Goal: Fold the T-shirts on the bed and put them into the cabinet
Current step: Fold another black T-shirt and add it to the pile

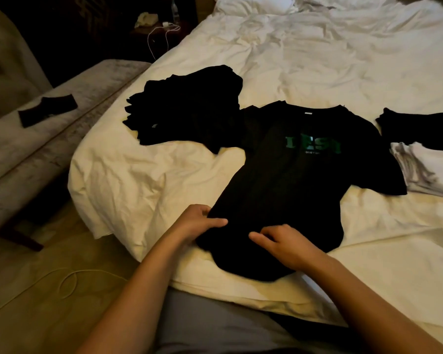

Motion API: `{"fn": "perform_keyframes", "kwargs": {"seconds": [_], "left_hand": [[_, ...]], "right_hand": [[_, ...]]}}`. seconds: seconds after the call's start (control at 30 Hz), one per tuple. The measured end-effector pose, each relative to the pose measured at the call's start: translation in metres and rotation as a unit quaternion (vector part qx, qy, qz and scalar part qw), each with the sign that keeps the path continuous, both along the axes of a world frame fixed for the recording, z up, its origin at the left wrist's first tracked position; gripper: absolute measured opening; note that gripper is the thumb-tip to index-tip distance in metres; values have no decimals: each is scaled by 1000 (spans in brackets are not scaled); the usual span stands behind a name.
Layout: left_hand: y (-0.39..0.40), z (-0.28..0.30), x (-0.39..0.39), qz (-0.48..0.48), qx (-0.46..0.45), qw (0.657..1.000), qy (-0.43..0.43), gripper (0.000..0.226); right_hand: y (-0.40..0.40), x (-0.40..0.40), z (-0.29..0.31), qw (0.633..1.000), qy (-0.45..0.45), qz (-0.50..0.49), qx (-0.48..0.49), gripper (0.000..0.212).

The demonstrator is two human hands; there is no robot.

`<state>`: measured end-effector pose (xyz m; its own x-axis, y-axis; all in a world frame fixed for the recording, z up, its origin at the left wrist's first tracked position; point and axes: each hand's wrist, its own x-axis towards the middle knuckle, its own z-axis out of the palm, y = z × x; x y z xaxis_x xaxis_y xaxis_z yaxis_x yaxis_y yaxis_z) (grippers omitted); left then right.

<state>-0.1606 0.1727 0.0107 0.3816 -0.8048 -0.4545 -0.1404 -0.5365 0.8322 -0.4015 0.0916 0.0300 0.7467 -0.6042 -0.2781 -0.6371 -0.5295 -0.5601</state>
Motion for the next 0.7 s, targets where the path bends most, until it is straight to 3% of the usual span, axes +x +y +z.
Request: {"fn": "perform_keyframes", "kwargs": {"seconds": [0.07,0.2,0.37,0.53,0.7], "left_hand": [[-4,4,0,-18,-14,999,31,33],[-23,10,3,82,-14,993,82,33],[-59,1,16,115,12,988,97,31],[-92,0,27,81,31,992,95,42],[-113,-13,32,105,33,988,112,42]], "right_hand": [[-10,13,6,999,-32,-32,-9,37],[-52,51,22,987,-106,-117,-4,25],[-106,108,22,971,-135,-148,-129,28],[-159,147,12,969,-22,-120,-216,30],[-196,161,4,978,31,-148,-141,25]]}}
